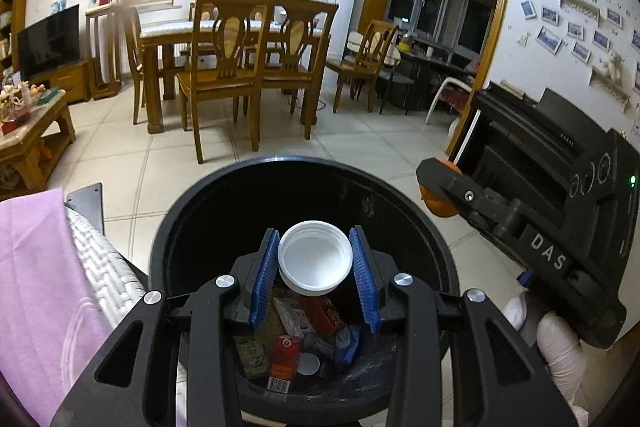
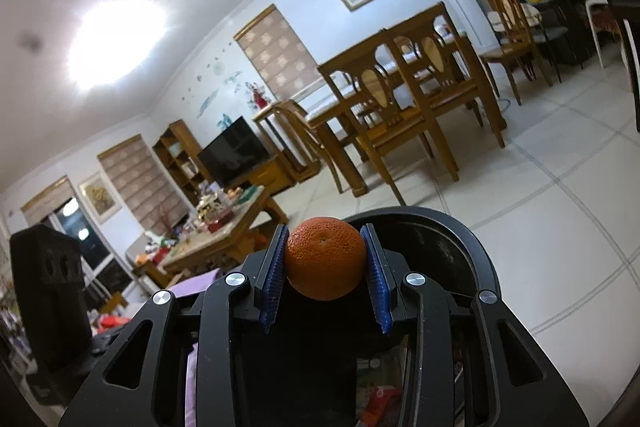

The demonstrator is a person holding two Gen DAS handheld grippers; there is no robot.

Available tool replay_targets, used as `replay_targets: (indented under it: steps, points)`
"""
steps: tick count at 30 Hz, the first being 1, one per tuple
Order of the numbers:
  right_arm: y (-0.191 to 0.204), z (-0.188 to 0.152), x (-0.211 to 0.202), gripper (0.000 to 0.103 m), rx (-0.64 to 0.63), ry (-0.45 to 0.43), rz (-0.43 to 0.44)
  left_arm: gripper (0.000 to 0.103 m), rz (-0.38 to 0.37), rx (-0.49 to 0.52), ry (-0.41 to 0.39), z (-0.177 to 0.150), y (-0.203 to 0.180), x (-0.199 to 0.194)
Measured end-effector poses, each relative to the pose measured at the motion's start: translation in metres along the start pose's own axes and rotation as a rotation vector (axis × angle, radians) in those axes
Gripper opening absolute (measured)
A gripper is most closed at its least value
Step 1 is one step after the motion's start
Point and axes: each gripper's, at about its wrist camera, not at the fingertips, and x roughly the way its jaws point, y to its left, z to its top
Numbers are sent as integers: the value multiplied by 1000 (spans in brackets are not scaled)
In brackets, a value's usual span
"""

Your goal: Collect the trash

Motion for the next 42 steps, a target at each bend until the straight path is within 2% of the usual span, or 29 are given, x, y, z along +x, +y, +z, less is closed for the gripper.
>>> replay_targets:
  steps: [13,23,29,30,32,33,34,36,38,42]
  points:
    - [-10,-19,18,37,41,41,-4,37,9,29,28,-8,-14,10]
    - [-5,-18,27,37,43,53,2,37,-1,38,31,-8,-17,12]
    - [0,-20,29,42,49,69,12,38,21,45,35,-8,-20,11]
    - [1,-20,29,46,50,66,16,40,24,45,35,-8,-20,11]
    - [-1,-19,29,56,54,57,21,57,39,47,33,-8,-21,10]
    - [0,-18,28,59,60,50,28,73,51,52,26,-8,-22,9]
    - [-1,-18,26,60,63,46,30,83,61,56,16,-8,-23,7]
    - [0,-17,23,69,65,40,29,90,74,68,3,-7,-25,5]
    - [0,-16,21,69,73,31,33,96,86,83,3,-6,-28,4]
    - [-1,-16,19,73,73,29,33,98,108,101,10,-5,-29,3]
